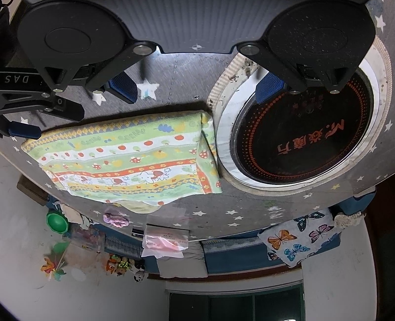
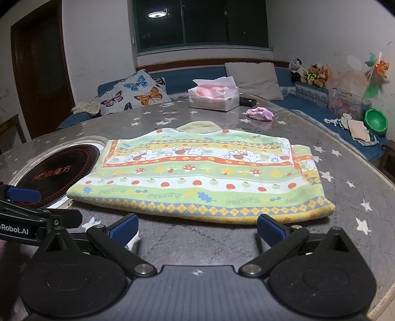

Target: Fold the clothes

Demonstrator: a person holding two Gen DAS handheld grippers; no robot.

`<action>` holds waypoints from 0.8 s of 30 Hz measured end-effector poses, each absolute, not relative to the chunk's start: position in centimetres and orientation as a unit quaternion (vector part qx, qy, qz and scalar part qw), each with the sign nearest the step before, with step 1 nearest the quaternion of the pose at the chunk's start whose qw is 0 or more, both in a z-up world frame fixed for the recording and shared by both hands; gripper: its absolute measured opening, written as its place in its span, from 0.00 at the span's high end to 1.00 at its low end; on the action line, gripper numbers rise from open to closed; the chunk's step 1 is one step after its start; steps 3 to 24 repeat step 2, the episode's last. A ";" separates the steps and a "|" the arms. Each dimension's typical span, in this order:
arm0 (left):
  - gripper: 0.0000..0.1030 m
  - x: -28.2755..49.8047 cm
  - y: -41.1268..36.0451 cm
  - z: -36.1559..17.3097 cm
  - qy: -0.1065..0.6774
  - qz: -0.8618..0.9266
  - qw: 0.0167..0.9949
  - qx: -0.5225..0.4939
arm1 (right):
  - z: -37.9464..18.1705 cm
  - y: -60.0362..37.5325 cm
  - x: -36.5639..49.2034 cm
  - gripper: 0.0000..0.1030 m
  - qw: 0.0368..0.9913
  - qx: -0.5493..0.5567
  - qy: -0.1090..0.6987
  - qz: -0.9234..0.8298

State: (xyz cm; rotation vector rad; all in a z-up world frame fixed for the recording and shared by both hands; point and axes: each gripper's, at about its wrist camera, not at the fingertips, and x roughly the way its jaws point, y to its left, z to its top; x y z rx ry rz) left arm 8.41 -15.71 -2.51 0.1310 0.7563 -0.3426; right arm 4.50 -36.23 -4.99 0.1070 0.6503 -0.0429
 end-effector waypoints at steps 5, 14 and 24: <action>0.00 8.6 -15.6 -2.4 0.367 -0.167 0.913 0.062 | -5.1 -36.2 4.7 0.00 0.945 0.053 0.321 -0.023; 0.00 8.6 -15.6 -2.4 0.367 -0.167 0.913 0.062 | -5.1 -36.2 4.7 0.00 0.945 0.053 0.321 -0.023; 0.00 8.6 -15.6 -2.4 0.367 -0.167 0.913 0.062 | -5.1 -36.2 4.7 0.00 0.945 0.053 0.321 -0.023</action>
